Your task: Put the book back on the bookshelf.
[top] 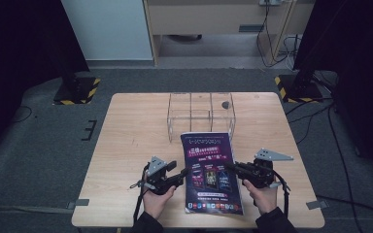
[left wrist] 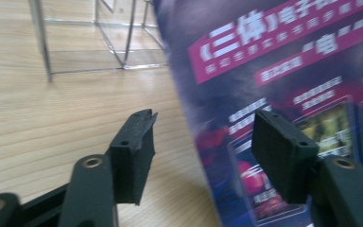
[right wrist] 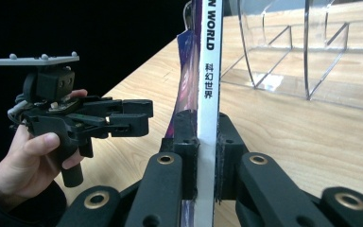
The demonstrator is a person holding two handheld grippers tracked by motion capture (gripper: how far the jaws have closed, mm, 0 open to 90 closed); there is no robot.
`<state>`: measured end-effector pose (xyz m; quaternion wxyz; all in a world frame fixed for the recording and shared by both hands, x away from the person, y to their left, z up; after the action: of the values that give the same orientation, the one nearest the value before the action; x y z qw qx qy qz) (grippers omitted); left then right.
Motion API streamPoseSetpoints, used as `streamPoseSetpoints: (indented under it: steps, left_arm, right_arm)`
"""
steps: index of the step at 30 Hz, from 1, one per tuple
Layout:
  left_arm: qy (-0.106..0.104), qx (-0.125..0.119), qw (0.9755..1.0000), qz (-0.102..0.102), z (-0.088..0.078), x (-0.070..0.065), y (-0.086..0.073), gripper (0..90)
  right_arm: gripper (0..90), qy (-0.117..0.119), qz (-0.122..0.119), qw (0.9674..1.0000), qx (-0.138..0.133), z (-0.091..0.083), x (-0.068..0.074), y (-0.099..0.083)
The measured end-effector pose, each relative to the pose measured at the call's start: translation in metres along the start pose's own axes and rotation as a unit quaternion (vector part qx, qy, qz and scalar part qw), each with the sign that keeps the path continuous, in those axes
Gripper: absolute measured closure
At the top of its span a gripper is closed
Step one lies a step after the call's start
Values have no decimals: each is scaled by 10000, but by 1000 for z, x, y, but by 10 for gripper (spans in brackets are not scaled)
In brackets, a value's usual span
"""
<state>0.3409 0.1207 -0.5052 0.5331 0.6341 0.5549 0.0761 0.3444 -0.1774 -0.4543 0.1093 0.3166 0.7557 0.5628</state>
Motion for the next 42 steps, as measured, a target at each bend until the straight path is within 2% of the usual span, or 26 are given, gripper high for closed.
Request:
streamPoseSetpoints:
  steps: [2, 6, 7, 15, 18, 23, 27, 34, 36, 37, 42]
  left_arm:
    - [77, 26, 10000, 18, -3, 4, 1, 348]
    - [365, 76, 9993, 89, -10, 15, -1, 307]
    - [481, 78, 9988, 68, -14, 21, -1, 298]
    - [974, 127, 9952, -30, -29, 48, -3, 264]
    - [1182, 262, 9926, 0, -33, 56, -4, 249]
    - [1562, 366, 9870, -104, -34, 70, -6, 242]
    - [1847, 438, 9818, 21, -31, 78, -6, 236]
    - [2127, 624, 9750, 142, -27, 87, -8, 217]
    - [2159, 657, 9741, 163, -26, 88, -9, 213]
    - [2194, 714, 9728, 233, -24, 88, -10, 213]
    - [2291, 701, 9701, 391, -21, 88, -11, 199]
  right_arm:
    - [830, -11, -19, 10000, -46, -3, 1, 3]
    - [830, -96, -124, 9998, -155, -7, 3, 12]
    - [830, -119, -132, 9997, -183, -7, 3, 14]
    - [830, -270, -263, 9987, -347, -10, 5, 32]
    - [830, -309, -309, 9982, -412, -11, 5, 40]
    - [830, -359, -371, 9972, -538, -14, 7, 51]
    - [830, -457, -432, 9958, -658, -16, 7, 63]
    - [830, -723, -489, 9926, -849, -23, 1, 83]
    - [830, -796, -489, 9913, -922, -26, -1, 89]
    - [830, -825, -495, 9909, -942, -27, -2, 91]
    - [830, -961, -552, 9887, -1012, -32, -5, 102]
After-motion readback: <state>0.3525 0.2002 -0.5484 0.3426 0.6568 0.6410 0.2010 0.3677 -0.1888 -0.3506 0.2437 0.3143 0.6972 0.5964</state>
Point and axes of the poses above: each handheld gripper's, and its own axes: z roughly forward along the jaws, y roughly out of its top, x roughly to its left, the point moved 2 cm from there along z, roughly forward along the jaws, and after that the axes turned 14 degrees about -z, right-handed, at the moved point
